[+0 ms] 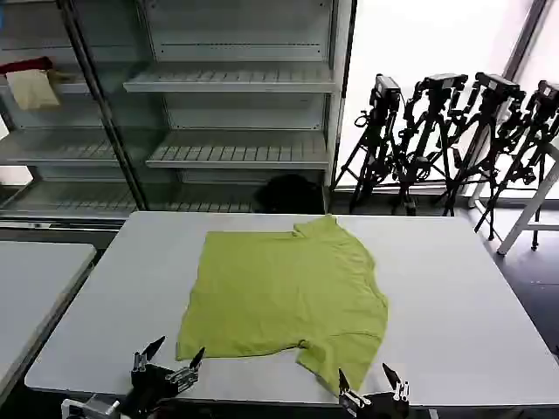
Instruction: Fold and organize the clothes.
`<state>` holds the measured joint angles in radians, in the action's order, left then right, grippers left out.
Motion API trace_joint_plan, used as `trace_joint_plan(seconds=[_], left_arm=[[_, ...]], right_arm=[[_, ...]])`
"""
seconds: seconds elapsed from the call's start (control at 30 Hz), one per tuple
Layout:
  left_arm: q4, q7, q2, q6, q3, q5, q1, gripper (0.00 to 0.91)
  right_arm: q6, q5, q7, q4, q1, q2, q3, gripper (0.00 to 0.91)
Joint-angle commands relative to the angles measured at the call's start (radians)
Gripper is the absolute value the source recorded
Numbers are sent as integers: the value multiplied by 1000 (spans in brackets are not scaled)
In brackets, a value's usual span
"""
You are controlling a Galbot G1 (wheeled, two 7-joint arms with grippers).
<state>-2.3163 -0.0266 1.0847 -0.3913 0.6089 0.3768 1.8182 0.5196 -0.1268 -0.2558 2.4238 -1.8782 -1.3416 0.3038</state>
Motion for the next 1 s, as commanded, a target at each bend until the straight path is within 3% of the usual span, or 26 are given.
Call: trace_joint_plan(seconds=[0.03,0.53,0.6,0.63,0.8,0.9,0.93,0.97,1.0], left_arm=[[23,14,19,14,-29,-22,6,907],[81,4,59,21,-46,-59,-84,907],[89,3,62,23,-47,-64,-88,907],[91,3,62,24,-47,-64,-88,877],[95,2,61,24,-45,-65,-67,836],[102,3,61,23,-43,-64,-55,796],[103,3,61,23,-43,-64,-52,705],[104,3,61,23,-43,-62,-50,625],[107,3,62,23,-43,-60,-48,453]], right_arm=[[-25,-18,-40,-51,0,2,-27,907],[-83,-47,-115,-135,78,8,-103,907],[-87,-48,-120,-143,85,7,-107,856],[-90,-48,-123,-147,86,7,-108,786],[-93,-44,-124,-152,74,10,-108,736],[-97,-44,-124,-151,59,19,-102,635],[-98,-44,-123,-150,56,22,-101,514],[-98,-44,-122,-150,56,22,-100,453],[-98,-44,-123,-151,56,24,-98,312]])
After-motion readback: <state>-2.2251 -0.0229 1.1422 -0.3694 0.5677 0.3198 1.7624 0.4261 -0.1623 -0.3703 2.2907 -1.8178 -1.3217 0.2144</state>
